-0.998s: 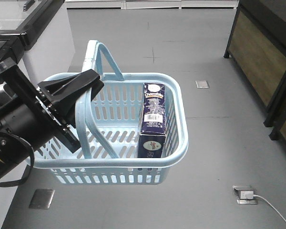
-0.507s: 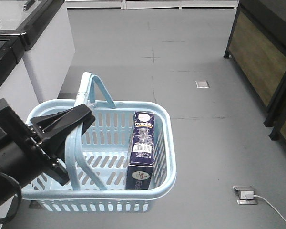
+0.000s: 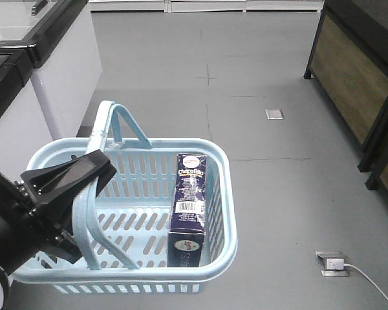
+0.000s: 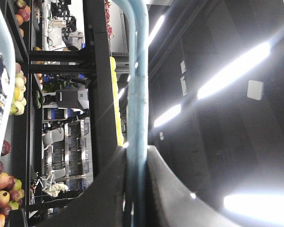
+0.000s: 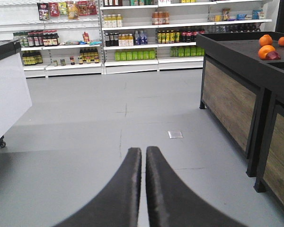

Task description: Left arm holds basket, right arm returns cookies

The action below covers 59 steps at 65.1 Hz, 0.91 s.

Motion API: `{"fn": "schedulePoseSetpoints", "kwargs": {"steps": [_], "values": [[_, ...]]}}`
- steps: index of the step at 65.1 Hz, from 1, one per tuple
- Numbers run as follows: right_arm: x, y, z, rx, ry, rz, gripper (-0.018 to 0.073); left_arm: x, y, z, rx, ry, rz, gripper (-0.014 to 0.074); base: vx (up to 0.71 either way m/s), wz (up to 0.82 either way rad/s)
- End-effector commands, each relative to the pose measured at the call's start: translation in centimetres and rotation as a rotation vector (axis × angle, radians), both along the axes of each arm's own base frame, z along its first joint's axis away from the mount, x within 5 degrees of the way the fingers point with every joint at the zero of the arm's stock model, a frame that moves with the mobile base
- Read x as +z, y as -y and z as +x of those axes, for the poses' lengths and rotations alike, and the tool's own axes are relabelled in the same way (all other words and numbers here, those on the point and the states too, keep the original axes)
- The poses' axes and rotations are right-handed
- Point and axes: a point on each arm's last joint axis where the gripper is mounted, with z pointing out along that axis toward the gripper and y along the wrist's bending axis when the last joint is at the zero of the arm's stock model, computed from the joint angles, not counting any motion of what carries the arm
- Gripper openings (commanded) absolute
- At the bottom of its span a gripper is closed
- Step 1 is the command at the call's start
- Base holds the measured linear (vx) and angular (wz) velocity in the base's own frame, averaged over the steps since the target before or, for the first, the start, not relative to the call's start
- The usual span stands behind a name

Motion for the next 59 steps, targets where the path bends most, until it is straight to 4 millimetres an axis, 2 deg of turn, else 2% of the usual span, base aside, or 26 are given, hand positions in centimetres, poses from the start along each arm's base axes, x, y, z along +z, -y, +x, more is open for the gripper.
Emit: {"fn": "schedulePoseSetpoints", "kwargs": {"steps": [1, 59], "values": [[0.13, -0.02, 0.03, 0.002, 0.064, -0.017, -0.001, 2.29, -0.02, -0.56, -0.032, 0.121, -0.102, -0.0003, 0.0, 0.0], [0.13, -0.02, 0.03, 0.002, 0.064, -0.017, -0.001, 2.12, -0.19, -0.27, -0.016, 0.059, -0.132, -0.0003, 0.0, 0.0]]}}
